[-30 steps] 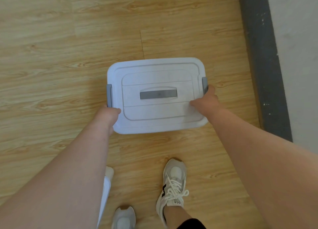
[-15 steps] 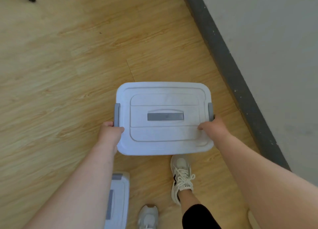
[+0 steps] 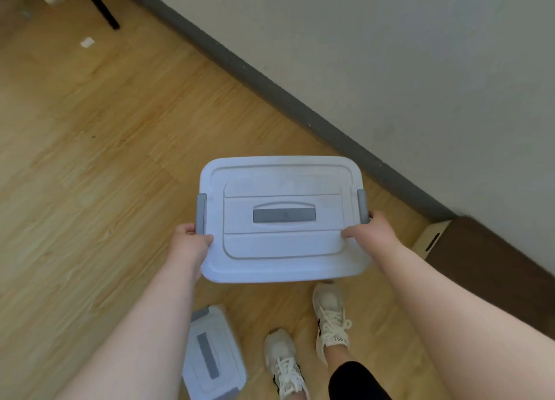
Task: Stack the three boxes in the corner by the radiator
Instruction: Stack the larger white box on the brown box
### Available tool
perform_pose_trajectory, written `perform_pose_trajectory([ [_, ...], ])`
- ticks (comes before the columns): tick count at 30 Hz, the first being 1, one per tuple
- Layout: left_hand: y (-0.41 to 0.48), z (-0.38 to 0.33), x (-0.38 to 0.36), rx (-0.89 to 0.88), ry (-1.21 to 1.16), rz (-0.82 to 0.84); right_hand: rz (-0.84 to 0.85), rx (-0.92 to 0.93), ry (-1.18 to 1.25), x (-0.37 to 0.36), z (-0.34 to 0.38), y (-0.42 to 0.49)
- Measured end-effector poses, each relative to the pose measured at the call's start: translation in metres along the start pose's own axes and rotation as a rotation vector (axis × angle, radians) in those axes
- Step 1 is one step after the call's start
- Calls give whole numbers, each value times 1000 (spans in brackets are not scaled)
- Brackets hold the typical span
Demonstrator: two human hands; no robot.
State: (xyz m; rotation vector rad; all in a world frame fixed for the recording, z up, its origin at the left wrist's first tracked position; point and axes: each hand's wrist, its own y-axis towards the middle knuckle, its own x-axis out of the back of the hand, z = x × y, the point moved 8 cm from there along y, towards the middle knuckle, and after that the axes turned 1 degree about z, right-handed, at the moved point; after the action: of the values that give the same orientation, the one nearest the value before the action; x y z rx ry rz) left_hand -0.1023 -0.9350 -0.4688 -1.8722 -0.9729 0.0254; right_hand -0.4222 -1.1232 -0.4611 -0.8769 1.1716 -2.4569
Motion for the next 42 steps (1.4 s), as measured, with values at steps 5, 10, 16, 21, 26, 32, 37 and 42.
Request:
perform_pose_trajectory([
  [5, -55, 10, -63, -68, 129, 95, -33, -108, 104, 69, -80, -25],
  [10, -108, 36, -132, -89, 219, 172, -104, -166, 225, 129, -166, -42],
  [16, -171, 76, -218, -89, 297, 218, -164, -190, 352, 207, -267, -60],
  [21, -222, 95, -306, -100, 358, 323, -235, -233, 388, 280, -338, -71],
  [26, -256, 100, -389, -110, 459, 471, -308, -259, 397, 346, -384, -63],
  [32, -273, 93, -470, -252, 547, 605, -382, -230, 482, 399, -415, -33],
  [37, -282, 78, -526, -376, 570, 661, -454, -197, 586, 429, -428, -1],
  [42, -271, 81, -566, -383, 598, 642, -533, -119, 578, 450, -429, 33],
])
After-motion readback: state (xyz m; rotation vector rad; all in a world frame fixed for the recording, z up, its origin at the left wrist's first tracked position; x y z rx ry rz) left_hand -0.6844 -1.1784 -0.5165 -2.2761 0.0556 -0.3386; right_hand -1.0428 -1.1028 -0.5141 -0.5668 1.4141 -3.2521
